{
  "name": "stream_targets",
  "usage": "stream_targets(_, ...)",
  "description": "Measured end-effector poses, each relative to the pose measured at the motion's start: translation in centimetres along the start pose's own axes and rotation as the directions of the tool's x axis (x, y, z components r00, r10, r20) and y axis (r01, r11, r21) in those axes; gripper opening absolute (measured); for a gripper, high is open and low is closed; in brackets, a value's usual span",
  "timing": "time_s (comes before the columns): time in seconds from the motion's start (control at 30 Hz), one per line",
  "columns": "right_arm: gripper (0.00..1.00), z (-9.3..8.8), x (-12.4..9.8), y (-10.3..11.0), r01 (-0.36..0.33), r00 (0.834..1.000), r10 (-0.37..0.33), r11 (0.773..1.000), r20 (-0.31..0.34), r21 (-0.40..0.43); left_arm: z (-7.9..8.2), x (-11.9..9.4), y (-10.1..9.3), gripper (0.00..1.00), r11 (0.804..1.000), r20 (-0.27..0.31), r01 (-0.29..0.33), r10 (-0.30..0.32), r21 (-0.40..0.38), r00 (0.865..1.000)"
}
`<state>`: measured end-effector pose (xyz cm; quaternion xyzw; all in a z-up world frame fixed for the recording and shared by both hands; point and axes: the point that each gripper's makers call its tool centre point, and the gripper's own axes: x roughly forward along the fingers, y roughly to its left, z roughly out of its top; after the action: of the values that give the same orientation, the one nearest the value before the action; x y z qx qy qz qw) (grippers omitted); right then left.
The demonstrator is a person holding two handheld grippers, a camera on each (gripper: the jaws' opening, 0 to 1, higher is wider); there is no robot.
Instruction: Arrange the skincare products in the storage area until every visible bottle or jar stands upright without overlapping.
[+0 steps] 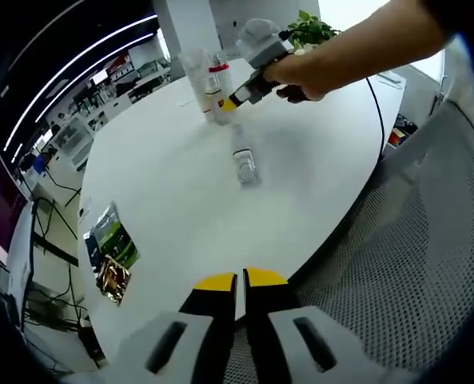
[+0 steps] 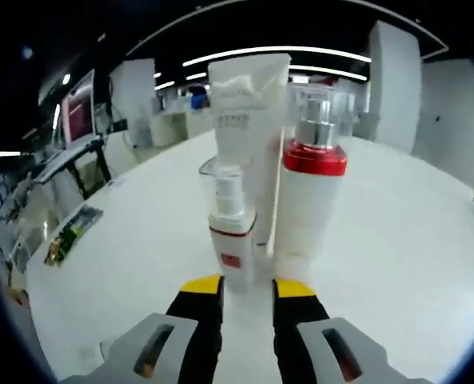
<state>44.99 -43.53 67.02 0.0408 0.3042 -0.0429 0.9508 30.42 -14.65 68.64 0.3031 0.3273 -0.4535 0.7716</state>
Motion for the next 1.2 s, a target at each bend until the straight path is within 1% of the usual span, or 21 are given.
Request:
stream_targets(0.2,0.19,0.2,0.2,0.3,-0.003,1.000,0.003,1.000,-0.002,0.019,0.1,0.0,0.1,0.00,1.000,0.004,-0.005,0.005,-0.002,1.000)
stream_targets(0.3,0.18,0.3,0.3,0.4,-0.009,1.000,0.009,1.000,-0.002,0.026,-0.1,0.0,0.1,0.00,1.000,-0.004,-0.004,0.004,0.000,1.000)
stream_targets(0.43,0.11,0.3,0.4,0.5,-0.022,1.000,0.023,1.000,-0.017,0.015,-0.1,0.0,0.1,0.00,1.000,-0.005,-0.005,0.005,-0.003,1.000)
stream_targets(0.67,0.13,0.8,0.7,0.5,-0.030,0.999,0.031,0.999,-0.012,0.038,0.1,-0.1,0.5,0.00,1.000,0.004,-0.022,0.022,-0.007,1.000)
stream_targets(0.77,0.15,0.9,0.6,0.7,-0.037,0.999,0.037,0.999,-0.014,0.035,0.1,-0.1,0.5,0.00,1.000,0.002,-0.025,0.025,-0.007,1.000)
stream_targets(0.83,0.16,0.8,0.3,1.0,-0.052,0.998,0.053,0.998,-0.016,0.035,0.1,-0.2,0.7,0.00,1.000,0.003,-0.029,0.029,-0.010,1.000)
stream_targets(0.93,0.21,0.0,-0.9,2.0,-0.115,0.992,0.117,0.991,-0.038,0.067,0.1,-0.2,0.7,0.00,0.999,0.006,-0.032,0.032,-0.011,0.999)
stream_targets(0.97,0.24,-0.3,-1.5,2.8,-0.161,0.986,0.164,0.984,-0.041,0.075,0.2,-0.2,0.8,0.00,0.999,0.008,-0.035,0.035,-0.012,0.999)
stream_targets(1.0,0.24,-0.3,-1.9,3.3,-0.187,0.981,0.190,0.980,-0.037,0.066,0.2,-0.3,0.9,0.00,0.999,0.010,-0.038,0.038,-0.011,0.999)
stream_targets(1.03,0.23,-0.5,-2.6,4.5,-0.257,0.965,0.258,0.966,-0.040,0.021,0.3,-0.3,0.9,0.00,0.999,0.013,-0.041,0.041,-0.013,0.999)
stream_targets(1.07,0.21,-0.6,-3.1,5.4,-0.308,0.950,0.307,0.951,-0.050,-0.016,0.2,-0.3,0.9,0.00,0.999,0.013,-0.041,0.042,-0.014,0.999)
stream_targets(1.1,0.19,-0.8,-3.8,6.5,-0.379,0.925,0.374,0.923,-0.069,-0.075,0.2,-0.3,0.9,0.00,0.999,0.011,-0.042,0.042,-0.012,0.999)
stream_targets(1.13,0.19,-0.9,-4.1,7.0,-0.411,0.911,0.402,0.901,-0.089,-0.138,0.2,-0.3,0.9,0.00,0.999,0.009,-0.042,0.042,-0.009,0.999)
stream_targets(1.17,0.21,-0.9,-4.8,8.2,-0.474,0.880,0.461,0.847,-0.113,-0.240,0.2,-0.3,0.9,0.00,0.999,0.009,-0.042,0.042,-0.009,0.999)
stream_targets(1.2,0.23,-1.1,-5.1,8.8,-0.511,0.859,0.494,0.810,-0.135,-0.287,0.2,-0.3,0.9,0.00,0.999,0.008,-0.042,0.043,-0.009,0.999)
